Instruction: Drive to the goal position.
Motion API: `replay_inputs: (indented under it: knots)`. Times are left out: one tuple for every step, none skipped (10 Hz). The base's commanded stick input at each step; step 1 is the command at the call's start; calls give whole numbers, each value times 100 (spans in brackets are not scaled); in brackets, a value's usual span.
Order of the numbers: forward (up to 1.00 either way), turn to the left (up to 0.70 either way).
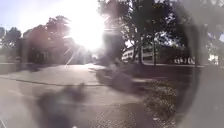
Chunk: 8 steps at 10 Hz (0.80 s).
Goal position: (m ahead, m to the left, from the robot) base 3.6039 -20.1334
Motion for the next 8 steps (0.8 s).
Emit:
replay_inputs:
  knots:
    - [70, 0]
    - [70, 0]
    - [70, 0]
    - [70, 0]
    - [70, 0]
    - [70, -2]
    - [70, -13]
    - [70, -14]
